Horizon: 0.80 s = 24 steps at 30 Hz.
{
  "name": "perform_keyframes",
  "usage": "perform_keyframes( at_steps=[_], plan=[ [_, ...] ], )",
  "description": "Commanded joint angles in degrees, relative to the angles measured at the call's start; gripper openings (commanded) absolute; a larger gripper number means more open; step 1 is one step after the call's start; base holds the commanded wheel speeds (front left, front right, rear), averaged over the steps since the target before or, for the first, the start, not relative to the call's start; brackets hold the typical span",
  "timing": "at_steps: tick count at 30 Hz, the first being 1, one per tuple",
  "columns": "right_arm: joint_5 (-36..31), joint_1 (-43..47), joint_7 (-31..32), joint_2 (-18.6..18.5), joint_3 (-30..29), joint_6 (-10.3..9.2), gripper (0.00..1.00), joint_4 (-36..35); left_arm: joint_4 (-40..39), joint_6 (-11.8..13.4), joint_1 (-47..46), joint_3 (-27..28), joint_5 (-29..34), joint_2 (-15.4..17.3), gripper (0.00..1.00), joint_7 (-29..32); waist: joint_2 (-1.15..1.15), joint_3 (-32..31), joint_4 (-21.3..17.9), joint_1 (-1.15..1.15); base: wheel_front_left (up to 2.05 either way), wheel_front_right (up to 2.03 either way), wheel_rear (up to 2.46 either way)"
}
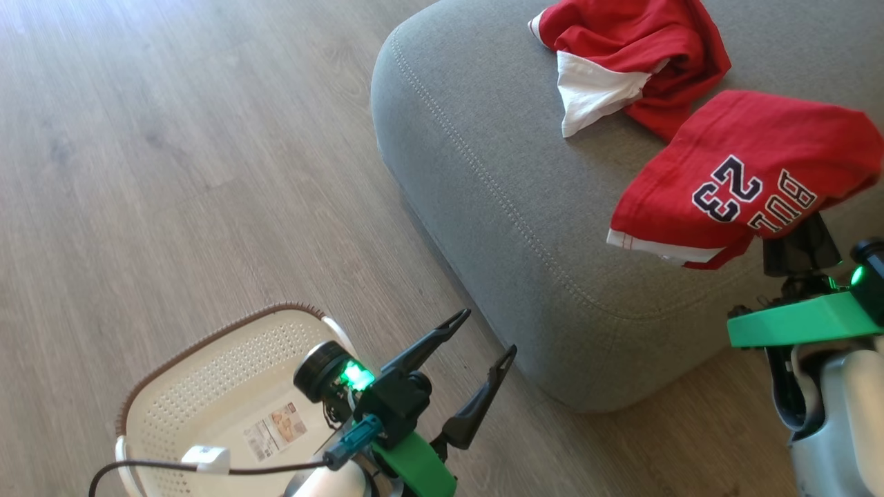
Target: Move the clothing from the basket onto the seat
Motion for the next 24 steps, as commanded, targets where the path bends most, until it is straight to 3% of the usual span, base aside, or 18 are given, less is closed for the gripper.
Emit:
perform_keyframes(
  at_steps=[1,10,24],
  plan=[
    [0.61,-2.11,-0.13,-0.64,0.97,0.40,0.00,-1.58,-2.18,-0.05,-1.50,1.81,0.24,-0.66,1.00,-0.55,0.00,0.14,0.02,0.00,0.00,0.00,0.00],
    [2.02,-8.61,-0.13,-0.78,-3.16,0.40,0.00,-0.76,-2.89,-0.05,-2.91,0.72,1.23,1.05,1.00,-0.55,0.00,5.77,-0.52,0.00,0.00,0.00,0.00],
    [-0.59,-28.96,-0.13,0.67,-14.31,0.40,0.00,1.52,-4.80,-0.05,-11.91,-4.44,2.70,12.64,1.00,-0.55,0.00,24.44,-0.57,0.00,0.00,0.00,0.00]
  ],
)
